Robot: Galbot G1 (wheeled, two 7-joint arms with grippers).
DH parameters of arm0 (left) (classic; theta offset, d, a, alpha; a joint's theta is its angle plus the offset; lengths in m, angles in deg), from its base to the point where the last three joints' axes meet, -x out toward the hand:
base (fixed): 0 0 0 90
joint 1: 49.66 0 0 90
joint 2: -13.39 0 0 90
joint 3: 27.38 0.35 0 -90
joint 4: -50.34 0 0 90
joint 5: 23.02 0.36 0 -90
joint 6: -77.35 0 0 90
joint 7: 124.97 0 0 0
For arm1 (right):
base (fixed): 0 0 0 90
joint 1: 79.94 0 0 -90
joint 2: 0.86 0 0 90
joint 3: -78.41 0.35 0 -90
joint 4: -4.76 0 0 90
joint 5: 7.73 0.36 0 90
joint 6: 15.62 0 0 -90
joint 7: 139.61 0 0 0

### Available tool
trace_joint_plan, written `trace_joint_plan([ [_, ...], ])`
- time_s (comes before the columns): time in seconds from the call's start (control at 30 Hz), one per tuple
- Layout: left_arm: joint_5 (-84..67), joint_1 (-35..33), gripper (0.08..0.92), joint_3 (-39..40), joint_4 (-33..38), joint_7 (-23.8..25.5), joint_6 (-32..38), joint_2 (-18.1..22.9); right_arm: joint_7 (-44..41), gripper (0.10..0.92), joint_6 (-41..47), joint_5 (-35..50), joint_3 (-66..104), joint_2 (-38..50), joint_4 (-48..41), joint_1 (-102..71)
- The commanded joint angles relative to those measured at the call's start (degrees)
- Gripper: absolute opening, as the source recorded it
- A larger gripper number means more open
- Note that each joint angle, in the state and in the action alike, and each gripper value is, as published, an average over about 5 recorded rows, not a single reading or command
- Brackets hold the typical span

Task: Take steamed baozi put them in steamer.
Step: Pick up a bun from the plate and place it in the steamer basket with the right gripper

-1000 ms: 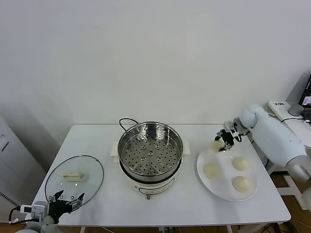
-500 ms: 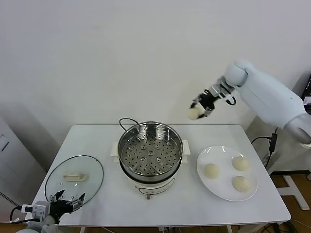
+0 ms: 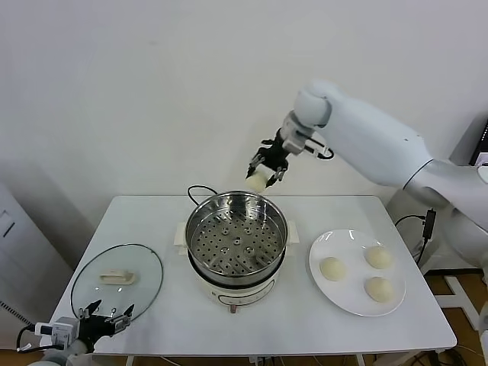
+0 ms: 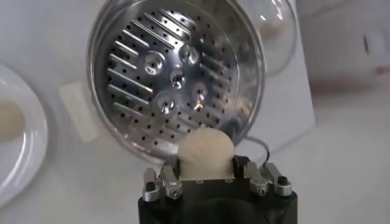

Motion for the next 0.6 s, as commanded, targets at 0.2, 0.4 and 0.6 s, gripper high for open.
trace_joint_plan([
  [0.2, 0.05, -0.08, 0.823, -0.17, 0.02, 0.01, 0.07, 0.14, 0.66, 0.535, -4.39, -20.05, 4.17, -4.23, 4.41, -10.28],
  [0.4, 0.07, -0.55, 0.823, -0.26, 0.1, 0.03, 0.2, 0.24, 1.57, 0.535, -4.39, -25.8, 6.91, -5.74, 3.37, -13.61],
  [0.6, 0.06, -0.81, 0.823, -0.33, 0.02, 0.09, 0.37, 0.22, 1.7, 0.535, -4.39, -28.72, 8.57, -7.06, 1.16, -15.11],
])
